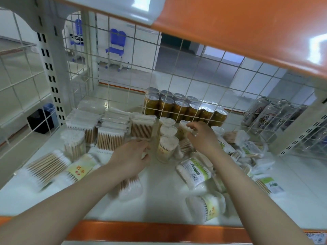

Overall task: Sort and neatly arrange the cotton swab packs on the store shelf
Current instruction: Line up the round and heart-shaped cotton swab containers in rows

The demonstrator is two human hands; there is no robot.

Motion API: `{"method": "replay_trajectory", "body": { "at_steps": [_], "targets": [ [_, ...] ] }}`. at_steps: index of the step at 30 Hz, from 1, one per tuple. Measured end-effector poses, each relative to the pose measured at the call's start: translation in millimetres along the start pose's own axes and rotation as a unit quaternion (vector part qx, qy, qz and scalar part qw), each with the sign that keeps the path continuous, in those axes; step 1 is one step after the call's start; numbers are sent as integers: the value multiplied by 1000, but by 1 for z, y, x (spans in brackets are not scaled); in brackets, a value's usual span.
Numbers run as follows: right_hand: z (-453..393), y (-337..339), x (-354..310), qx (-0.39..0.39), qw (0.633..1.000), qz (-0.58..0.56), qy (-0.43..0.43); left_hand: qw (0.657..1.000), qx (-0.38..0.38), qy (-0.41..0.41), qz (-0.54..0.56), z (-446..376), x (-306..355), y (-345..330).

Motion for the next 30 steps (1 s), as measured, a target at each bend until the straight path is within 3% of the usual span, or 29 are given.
{"method": "replay_trajectory", "body": {
  "at_steps": [21, 30],
  "targets": [
    [-46, -27, 27, -70, 996, 32, -36, 999, -21, 27, 9, -10, 4, -13],
    [-43, -28, 31, -63, 996, 34, -50, 999, -24, 34, -3, -8, 2, -12]
  ]
}}
Point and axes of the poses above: each hand's wrist, its own z-axis away from the middle knuckle, its own y-axis out of the back of the hand, x = y × z, the point moved 8 cm from there along -z, towards the middle knuckle, and after that the axes turned 2 degrees about z, right-handed, at the moved point
